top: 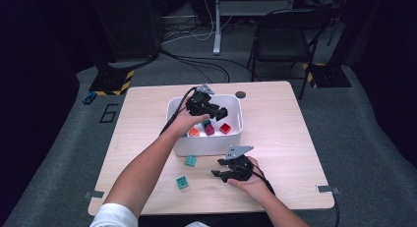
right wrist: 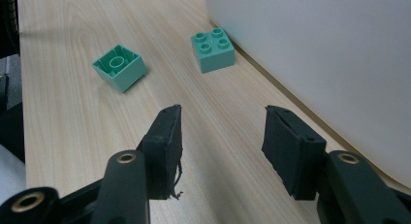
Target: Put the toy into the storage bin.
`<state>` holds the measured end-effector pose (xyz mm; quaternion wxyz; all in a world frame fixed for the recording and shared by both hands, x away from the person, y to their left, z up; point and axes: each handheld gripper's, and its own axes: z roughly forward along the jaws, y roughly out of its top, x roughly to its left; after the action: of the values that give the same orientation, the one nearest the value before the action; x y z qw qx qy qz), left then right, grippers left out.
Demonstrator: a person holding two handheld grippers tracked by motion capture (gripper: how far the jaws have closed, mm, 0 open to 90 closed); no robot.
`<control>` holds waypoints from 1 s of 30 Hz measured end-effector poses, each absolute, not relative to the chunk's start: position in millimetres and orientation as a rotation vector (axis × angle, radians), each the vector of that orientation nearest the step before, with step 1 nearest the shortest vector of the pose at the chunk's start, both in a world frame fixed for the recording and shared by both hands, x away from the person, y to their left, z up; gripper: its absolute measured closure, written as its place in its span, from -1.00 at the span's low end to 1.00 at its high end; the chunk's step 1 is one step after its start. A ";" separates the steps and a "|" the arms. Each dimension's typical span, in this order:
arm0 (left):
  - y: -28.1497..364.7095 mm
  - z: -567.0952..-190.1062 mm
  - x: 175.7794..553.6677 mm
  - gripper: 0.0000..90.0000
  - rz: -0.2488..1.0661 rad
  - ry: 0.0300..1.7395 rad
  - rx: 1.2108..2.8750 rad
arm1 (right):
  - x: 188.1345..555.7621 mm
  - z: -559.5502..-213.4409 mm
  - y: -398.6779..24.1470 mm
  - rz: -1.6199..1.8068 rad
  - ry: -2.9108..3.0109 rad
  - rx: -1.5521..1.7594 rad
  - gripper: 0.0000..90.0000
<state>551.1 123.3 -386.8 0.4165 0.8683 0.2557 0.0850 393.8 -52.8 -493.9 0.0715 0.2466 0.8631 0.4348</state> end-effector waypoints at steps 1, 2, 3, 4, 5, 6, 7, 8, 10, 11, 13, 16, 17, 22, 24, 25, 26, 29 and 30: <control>123.4 -386.5 551.0 0.30 0.218 0.643 2.180 | 394.3 -493.8 -53.3 1.306 2.595 0.726 0.07; 123.5 -386.1 550.6 0.28 0.224 0.643 2.178 | 394.2 -493.7 -53.2 1.310 2.592 0.738 0.07; 123.9 -385.3 550.5 0.28 0.233 0.643 2.178 | 394.2 -493.7 -53.3 1.309 2.593 0.740 0.07; 124.3 -384.4 549.9 0.26 0.235 0.650 2.171 | 394.3 -493.7 -53.4 1.309 2.593 0.742 0.07; 125.2 -383.0 549.5 0.24 0.241 0.651 2.169 | 394.3 -493.7 -53.4 1.309 2.593 0.741 0.07; 126.1 -381.4 548.7 0.23 0.248 0.651 2.163 | 394.1 -493.6 -53.4 1.309 2.592 0.740 0.07; 127.5 -379.3 547.7 0.21 0.249 0.653 2.157 | 394.1 -493.6 -53.4 1.310 2.592 0.738 0.07; 129.1 -376.9 546.5 0.20 0.254 0.652 2.149 | 394.2 -493.6 -53.4 1.309 2.592 0.738 0.07; 133.5 -370.6 543.5 0.19 0.256 0.654 2.140 | 394.5 -494.0 -53.4 1.307 2.592 0.739 0.07; 136.0 -367.2 541.8 0.18 0.257 0.654 2.133 | 394.7 -494.0 -53.5 1.304 2.592 0.735 0.07; 141.2 -359.8 537.6 0.16 0.265 0.651 2.119 | 394.3 -494.3 -53.5 1.305 2.597 0.747 0.07; 148.9 -348.3 530.7 0.13 0.273 0.647 2.095 | 394.6 -494.5 -53.2 1.303 2.592 0.753 0.07; 153.0 -343.0 526.5 0.13 0.274 0.642 2.086 | 394.5 -494.4 -53.0 1.302 2.592 0.755 0.07; 165.9 -330.3 513.8 0.09 0.274 0.630 2.070 | 395.1 -494.0 -54.1 1.303 2.593 0.749 0.07; 171.0 -326.3 507.8 0.07 0.279 0.622 2.064 | 395.3 -493.9 -54.2 1.304 2.587 0.757 0.07; 173.6 -324.6 505.0 0.07 0.277 0.618 2.070 | 395.2 -493.9 -54.2 1.304 2.588 0.758 0.07; 175.8 -323.3 501.9 0.07 0.279 0.612 2.071 | 395.1 -493.8 -54.1 1.304 2.588 0.759 0.07; 182.2 -319.9 491.8 0.07 0.279 0.587 2.077 | 394.9 -494.1 -53.7 1.301 2.591 0.762 0.06; 184.2 -318.9 488.1 0.07 0.272 0.581 2.077 | 395.5 -494.3 -53.6 1.299 2.588 0.751 0.07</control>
<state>488.1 184.2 -318.9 0.4652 0.8458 0.2366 0.1108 395.5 -53.6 -494.3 0.0750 0.2503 0.8626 0.4331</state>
